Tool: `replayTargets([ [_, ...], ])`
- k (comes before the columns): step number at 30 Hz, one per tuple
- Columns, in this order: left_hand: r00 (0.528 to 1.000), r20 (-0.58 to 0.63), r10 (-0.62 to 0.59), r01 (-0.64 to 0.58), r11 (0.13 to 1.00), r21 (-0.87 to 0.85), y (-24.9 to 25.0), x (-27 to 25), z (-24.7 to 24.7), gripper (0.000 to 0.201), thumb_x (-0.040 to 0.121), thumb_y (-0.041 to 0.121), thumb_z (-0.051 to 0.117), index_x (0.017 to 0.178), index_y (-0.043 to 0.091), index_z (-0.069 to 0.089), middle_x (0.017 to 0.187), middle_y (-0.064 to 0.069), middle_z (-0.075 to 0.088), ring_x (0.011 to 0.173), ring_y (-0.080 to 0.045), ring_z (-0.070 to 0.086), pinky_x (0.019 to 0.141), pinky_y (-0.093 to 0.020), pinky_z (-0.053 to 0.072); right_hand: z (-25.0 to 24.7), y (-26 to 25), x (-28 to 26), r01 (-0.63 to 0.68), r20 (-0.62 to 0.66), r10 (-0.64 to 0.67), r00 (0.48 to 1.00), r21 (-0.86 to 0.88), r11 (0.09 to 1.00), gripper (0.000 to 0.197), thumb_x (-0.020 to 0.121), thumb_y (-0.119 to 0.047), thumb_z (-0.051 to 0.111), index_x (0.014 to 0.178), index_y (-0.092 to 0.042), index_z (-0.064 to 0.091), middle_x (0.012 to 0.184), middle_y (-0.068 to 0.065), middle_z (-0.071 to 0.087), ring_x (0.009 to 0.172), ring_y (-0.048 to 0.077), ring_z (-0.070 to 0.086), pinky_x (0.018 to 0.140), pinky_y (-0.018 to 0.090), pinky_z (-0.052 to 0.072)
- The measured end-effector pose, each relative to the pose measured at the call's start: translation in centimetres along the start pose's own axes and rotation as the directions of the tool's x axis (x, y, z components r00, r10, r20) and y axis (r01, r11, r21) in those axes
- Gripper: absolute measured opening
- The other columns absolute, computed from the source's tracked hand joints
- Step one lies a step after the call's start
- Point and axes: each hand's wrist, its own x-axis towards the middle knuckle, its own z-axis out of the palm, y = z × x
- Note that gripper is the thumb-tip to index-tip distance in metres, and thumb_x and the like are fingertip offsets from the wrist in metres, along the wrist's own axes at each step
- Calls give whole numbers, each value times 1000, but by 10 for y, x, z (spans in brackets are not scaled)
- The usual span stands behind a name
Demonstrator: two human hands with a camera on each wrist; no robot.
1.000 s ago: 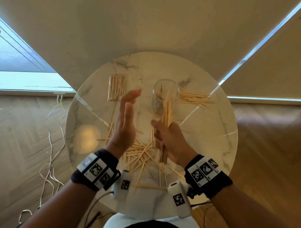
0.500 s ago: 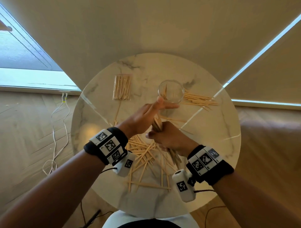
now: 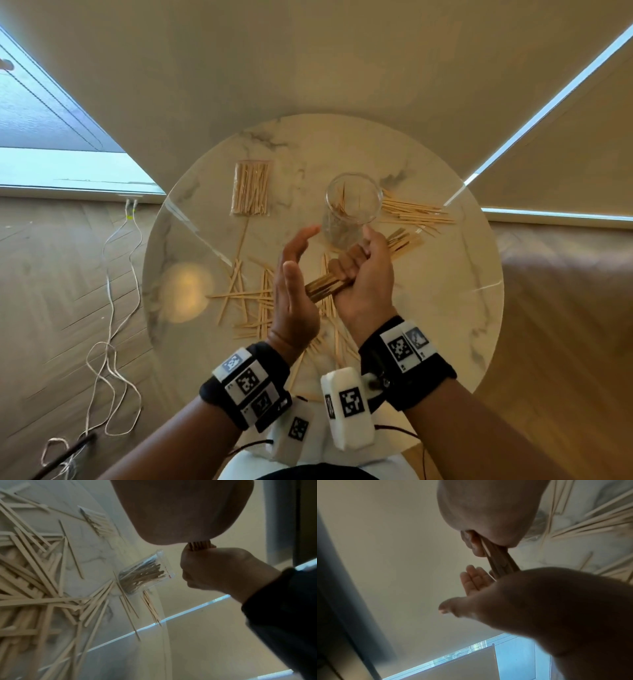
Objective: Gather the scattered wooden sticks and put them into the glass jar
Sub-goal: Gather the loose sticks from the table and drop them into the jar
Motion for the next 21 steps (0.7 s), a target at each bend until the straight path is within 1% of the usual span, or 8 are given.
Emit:
replayTargets([
  [4,998,49,49,-50,999,21,3,9,9,81,103,70,18,145,6,47,148,-10,54,143,-24,48,119,-40,36,-3,-7,6,-51,31,50,998,41,998,42,100,-23,57,62,-21,39,52,-6,24,37,7,25,37,21,27],
  [6,993,103,49,-56,997,61,3,9,15,77,104,69,17,146,11,46,148,-7,53,142,-21,47,118,-35,34,-5,-6,7,-85,50,85,995,-13,996,42,99,-25,58,63,-21,39,53,-5,25,38,8,26,38,22,28],
  [8,987,157,34,-45,997,66,0,10,17,80,104,69,16,147,7,45,148,-6,52,142,-20,47,117,-30,33,-4,-11,11,-77,84,88,993,-118,990,42,100,-27,58,63,-20,40,52,-3,27,39,9,28,38,23,28],
  [11,974,226,19,-48,991,124,-9,28,7,76,106,63,20,148,4,42,150,-8,50,144,-22,45,121,-39,34,5,-38,22,56,216,6,976,-276,960,49,104,-31,53,57,-21,44,53,-2,33,43,12,35,44,25,35],
  [14,965,262,-4,-78,950,302,-26,67,-8,63,102,44,44,151,4,39,152,-11,46,144,-23,42,120,-54,35,20,-72,47,298,370,-144,918,-402,866,49,105,-36,50,58,-22,45,62,0,46,57,16,43,59,32,40],
  [17,893,430,-135,-88,884,460,-47,103,-13,105,83,55,70,161,10,17,162,-12,26,150,-25,31,126,-50,30,33,-89,77,484,415,-290,862,-509,712,42,98,-47,56,65,-24,42,71,2,41,62,18,36,62,40,32],
  [19,829,504,-243,-59,858,510,-57,121,-8,135,67,62,83,164,17,1,168,-8,14,155,-25,22,127,-52,27,41,-91,90,538,441,-324,837,-555,635,40,100,-44,55,67,-25,44,70,-1,37,61,15,34,62,37,32],
  [21,797,518,-310,-33,834,551,-65,131,0,147,59,65,89,164,22,-5,171,-5,12,157,-24,19,128,-52,25,46,-88,100,588,506,-306,807,-639,495,39,104,-37,54,70,-18,47,63,-2,40,54,11,38,55,32,35],
])
